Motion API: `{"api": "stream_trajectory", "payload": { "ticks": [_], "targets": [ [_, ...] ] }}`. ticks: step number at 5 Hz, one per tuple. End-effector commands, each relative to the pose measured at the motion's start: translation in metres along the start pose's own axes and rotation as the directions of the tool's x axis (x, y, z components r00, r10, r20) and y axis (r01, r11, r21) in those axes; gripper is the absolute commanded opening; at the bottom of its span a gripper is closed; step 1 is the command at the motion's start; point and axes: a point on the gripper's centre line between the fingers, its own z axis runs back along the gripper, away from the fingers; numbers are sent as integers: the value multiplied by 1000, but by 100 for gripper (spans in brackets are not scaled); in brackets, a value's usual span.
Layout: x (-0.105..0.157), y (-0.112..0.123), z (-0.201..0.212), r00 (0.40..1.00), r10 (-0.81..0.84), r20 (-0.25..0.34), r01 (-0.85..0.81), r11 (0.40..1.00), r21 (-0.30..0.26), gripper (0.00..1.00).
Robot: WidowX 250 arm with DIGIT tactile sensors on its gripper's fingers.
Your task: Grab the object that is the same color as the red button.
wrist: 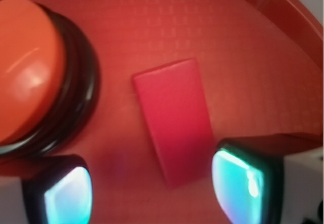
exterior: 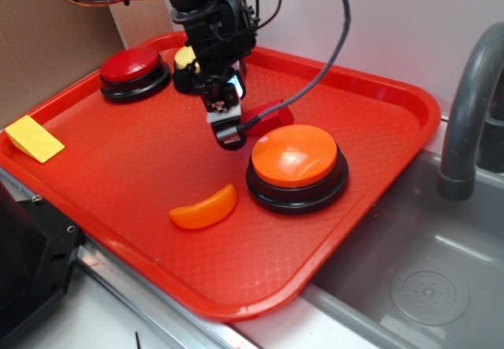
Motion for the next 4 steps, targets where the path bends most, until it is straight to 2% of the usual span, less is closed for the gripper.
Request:
{"api": "stream_trajectory", "payload": {
  "ticks": [1, 3, 4],
  "targets": [
    [20, 5, 5, 997, -45, 69, 42, 998, 39, 100],
    [27, 0, -16, 994, -91, 55, 91, 996, 12, 100],
    [28, 0, -19, 994, -95, 52, 95, 995, 12, 79]
  ]
}}
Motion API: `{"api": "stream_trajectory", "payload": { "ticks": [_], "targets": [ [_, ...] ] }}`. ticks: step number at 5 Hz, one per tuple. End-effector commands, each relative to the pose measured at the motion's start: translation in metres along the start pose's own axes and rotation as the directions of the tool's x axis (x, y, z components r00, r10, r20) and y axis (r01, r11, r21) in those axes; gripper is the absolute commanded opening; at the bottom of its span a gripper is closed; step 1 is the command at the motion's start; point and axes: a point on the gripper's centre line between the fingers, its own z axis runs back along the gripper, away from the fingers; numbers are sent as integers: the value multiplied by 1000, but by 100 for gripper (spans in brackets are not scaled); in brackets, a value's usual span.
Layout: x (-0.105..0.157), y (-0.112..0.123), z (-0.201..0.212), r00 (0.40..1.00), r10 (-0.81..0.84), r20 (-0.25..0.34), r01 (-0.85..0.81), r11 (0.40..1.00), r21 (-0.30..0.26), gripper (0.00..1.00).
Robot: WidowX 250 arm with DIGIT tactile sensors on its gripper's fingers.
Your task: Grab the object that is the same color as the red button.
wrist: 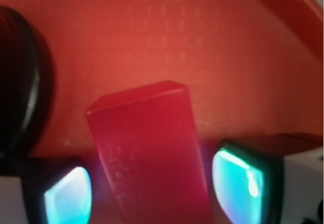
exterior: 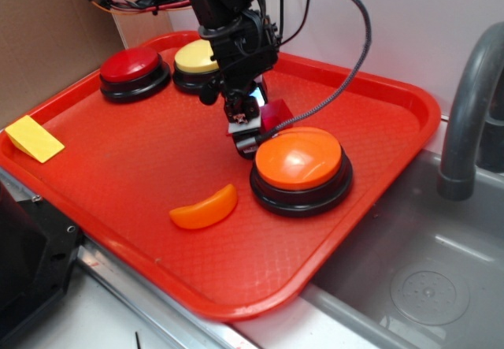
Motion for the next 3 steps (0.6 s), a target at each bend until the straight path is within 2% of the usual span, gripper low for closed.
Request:
{"api": "stream_trajectory", "payload": {
  "ticks": [1, 2, 3],
  "targets": [
    [12, -8, 11, 999, 4, 42, -6, 999, 35, 0],
    [-3, -7, 34, 990, 132, 39, -135, 987, 88, 0],
    [-38, -8, 86, 934, 356, 34, -355, 914, 197, 0]
  ]
}}
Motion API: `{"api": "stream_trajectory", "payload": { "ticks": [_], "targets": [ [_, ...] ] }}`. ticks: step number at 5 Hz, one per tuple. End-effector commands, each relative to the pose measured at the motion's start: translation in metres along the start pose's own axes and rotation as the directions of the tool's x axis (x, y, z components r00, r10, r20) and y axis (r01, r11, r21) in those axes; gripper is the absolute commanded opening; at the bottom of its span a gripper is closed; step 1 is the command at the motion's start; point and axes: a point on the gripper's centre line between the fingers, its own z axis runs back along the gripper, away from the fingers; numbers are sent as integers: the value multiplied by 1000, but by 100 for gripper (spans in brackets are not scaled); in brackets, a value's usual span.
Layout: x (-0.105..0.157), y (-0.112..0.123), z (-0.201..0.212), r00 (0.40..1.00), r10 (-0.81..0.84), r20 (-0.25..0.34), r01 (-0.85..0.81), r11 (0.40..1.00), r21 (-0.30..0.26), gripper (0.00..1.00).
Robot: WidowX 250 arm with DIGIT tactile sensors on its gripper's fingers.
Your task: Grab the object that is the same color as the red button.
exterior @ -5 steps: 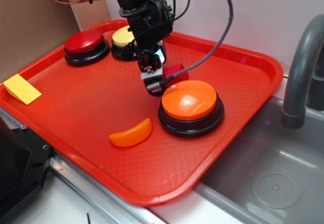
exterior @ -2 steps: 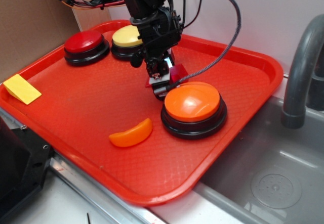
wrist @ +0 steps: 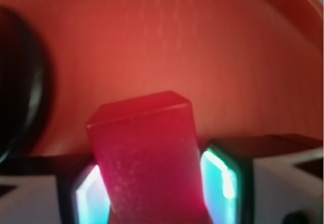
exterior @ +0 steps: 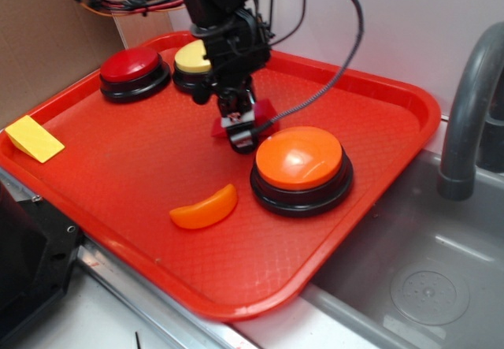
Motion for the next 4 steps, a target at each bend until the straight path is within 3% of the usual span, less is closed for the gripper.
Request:
{"api": "stream_trajectory", "payload": {
  "ticks": [1, 2, 3, 4],
  "targets": [
    [-54, 0, 105, 896, 445, -16, -435, 882, 182, 0],
    [-66, -14, 145, 761, 648, -27, -622, 741, 253, 0],
    [-75, -22, 180, 665, 747, -15, -728, 652, 210, 0],
    [-76, -27, 183, 619, 785, -27, -763, 609, 217, 0]
  ]
}}
